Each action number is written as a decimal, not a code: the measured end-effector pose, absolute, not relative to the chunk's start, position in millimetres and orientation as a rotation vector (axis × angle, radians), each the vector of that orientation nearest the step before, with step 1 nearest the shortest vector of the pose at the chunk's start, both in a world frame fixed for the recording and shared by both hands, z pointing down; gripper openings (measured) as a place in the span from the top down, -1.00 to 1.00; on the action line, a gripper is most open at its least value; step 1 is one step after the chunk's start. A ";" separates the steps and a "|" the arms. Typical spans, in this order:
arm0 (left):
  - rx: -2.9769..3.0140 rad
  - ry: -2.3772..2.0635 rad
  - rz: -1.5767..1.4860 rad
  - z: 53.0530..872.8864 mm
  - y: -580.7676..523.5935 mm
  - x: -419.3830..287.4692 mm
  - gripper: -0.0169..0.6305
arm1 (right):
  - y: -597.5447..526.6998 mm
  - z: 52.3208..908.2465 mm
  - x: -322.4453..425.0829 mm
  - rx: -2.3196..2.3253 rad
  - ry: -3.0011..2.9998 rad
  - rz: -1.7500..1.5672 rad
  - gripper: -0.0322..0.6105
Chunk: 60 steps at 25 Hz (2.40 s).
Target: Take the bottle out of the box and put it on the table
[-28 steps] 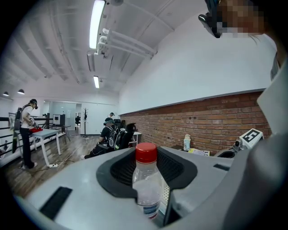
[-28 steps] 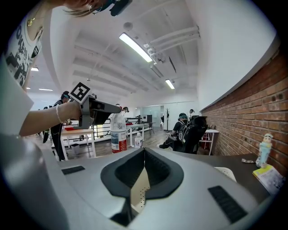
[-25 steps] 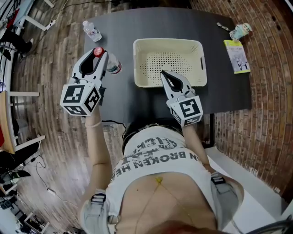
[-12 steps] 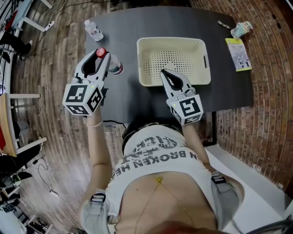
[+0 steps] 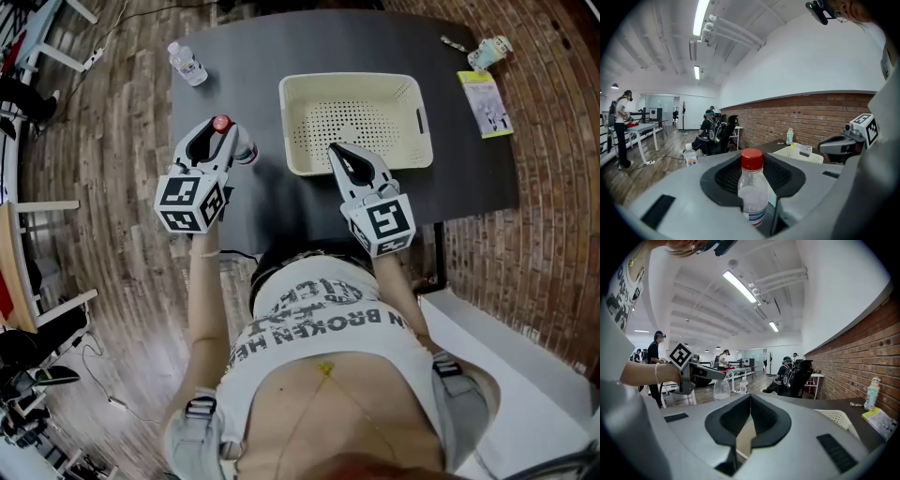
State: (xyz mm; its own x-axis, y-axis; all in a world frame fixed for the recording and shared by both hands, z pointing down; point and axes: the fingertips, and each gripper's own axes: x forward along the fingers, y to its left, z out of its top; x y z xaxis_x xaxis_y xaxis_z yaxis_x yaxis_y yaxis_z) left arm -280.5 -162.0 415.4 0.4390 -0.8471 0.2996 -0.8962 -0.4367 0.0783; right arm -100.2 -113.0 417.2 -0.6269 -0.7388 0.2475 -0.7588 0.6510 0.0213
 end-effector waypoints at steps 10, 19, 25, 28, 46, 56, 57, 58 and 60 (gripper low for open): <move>2.442 -1.469 0.378 474.2 -155.8 -271.2 0.49 | -111.0 422.0 -111.8 1.241 -2.610 0.131 0.87; 2.503 -1.439 0.401 489.0 -146.4 -263.6 0.49 | -110.0 429.5 -122.7 1.248 -2.593 0.147 0.87; 2.537 -1.416 0.396 491.1 -137.5 -262.6 0.49 | -110.1 433.4 -129.3 1.254 -2.586 0.152 0.87; 2.538 -1.421 0.382 491.6 -134.6 -262.1 0.49 | -110.0 433.5 -131.7 1.253 -2.588 0.152 0.87; 2.532 -1.417 0.345 494.4 -135.8 -262.4 0.49 | -110.3 435.4 -137.9 1.247 -2.584 0.148 0.87; 2.532 -1.436 0.339 493.2 -134.2 -262.7 0.49 | -106.3 433.4 -137.9 1.249 -2.586 0.140 0.87; 2.531 -1.437 0.336 493.0 -134.4 -262.7 0.49 | -106.2 433.1 -137.7 1.251 -2.586 0.139 0.87; 2.531 -1.437 0.330 492.9 -134.7 -262.4 0.49 | -106.1 432.9 -137.2 1.253 -2.586 0.138 0.87; 2.532 -1.429 0.310 492.9 -134.9 -261.2 0.49 | -105.8 432.8 -135.6 1.258 -2.587 0.136 0.87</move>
State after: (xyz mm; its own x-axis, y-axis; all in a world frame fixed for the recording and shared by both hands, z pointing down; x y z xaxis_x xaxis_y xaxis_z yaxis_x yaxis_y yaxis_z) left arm -261.2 -134.9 492.9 0.5059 -0.8133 0.2872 -0.8592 -0.5045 0.0847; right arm -135.6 -105.8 432.8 -0.5907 -0.7592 0.2733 -0.7837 0.6205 0.0296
